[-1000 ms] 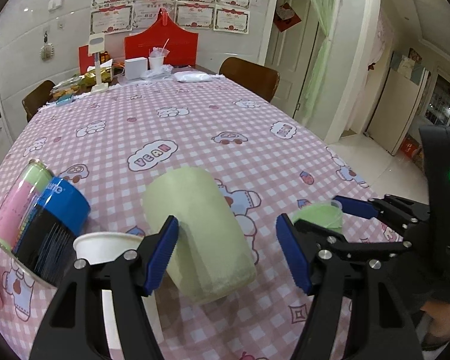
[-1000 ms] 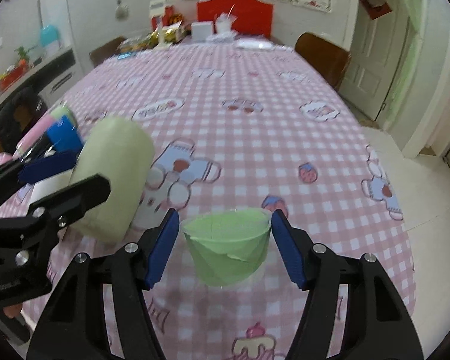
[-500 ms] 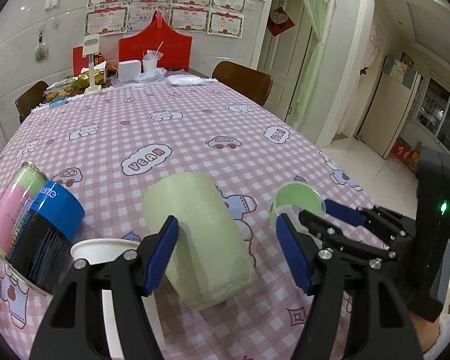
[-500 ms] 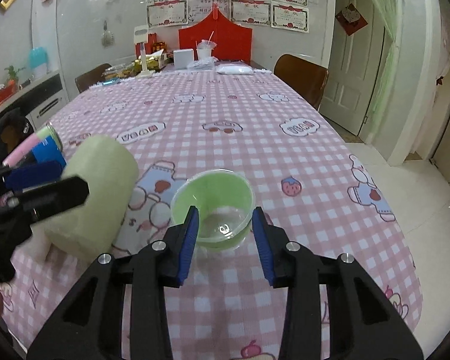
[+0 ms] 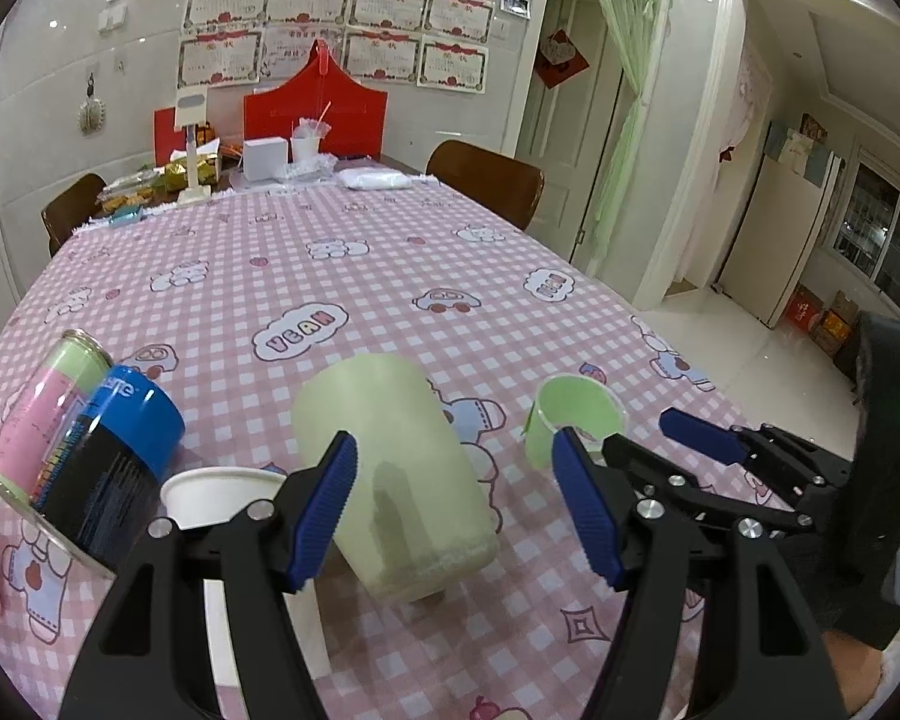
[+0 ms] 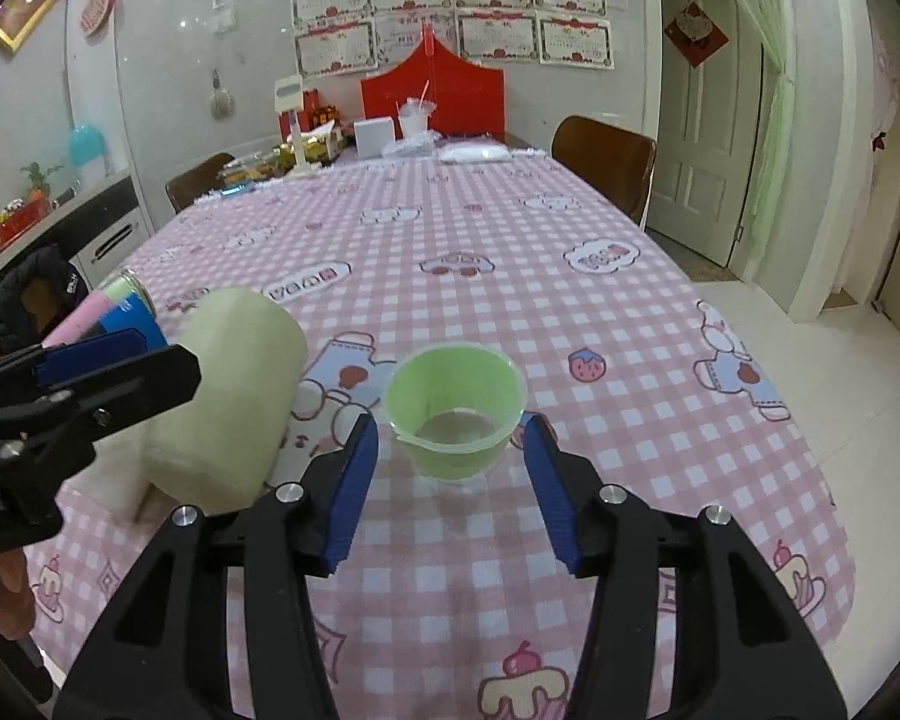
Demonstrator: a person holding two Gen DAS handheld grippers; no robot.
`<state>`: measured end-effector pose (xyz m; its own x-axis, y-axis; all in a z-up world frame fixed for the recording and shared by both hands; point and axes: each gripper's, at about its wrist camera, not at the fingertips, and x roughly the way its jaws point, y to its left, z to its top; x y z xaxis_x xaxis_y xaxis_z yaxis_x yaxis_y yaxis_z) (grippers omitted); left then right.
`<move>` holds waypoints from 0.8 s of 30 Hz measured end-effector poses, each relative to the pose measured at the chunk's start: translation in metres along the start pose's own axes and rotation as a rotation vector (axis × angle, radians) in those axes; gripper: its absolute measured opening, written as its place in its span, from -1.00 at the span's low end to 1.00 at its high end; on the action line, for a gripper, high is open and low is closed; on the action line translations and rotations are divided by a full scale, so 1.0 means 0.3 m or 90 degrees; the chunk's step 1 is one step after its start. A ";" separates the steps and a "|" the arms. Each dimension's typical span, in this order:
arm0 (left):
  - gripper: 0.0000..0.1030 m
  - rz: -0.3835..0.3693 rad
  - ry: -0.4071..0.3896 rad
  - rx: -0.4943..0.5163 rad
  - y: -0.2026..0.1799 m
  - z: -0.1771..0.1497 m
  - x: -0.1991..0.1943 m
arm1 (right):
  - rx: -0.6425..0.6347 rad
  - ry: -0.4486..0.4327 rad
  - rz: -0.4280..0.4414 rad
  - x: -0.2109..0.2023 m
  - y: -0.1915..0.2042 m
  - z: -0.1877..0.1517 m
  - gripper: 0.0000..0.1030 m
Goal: Flip cup upside down
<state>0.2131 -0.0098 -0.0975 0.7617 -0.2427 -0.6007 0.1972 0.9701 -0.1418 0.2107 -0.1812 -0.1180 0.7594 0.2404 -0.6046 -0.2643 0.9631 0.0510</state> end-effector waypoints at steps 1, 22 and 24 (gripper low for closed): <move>0.29 0.005 -0.003 0.003 -0.003 -0.002 -0.009 | 0.000 -0.006 0.001 -0.015 0.002 -0.002 -0.03; 0.53 0.144 -0.138 0.018 -0.075 -0.153 -0.421 | -0.039 -0.149 0.077 -0.406 0.118 -0.087 0.71; 0.53 0.158 -0.159 0.028 -0.093 -0.168 -0.482 | -0.043 -0.172 0.076 -0.457 0.129 -0.093 0.76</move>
<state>0.0664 -0.0012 -0.0463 0.9162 -0.0002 -0.4008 0.0096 0.9997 0.0214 0.0799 -0.1802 -0.0554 0.8491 0.3833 -0.3635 -0.3932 0.9181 0.0497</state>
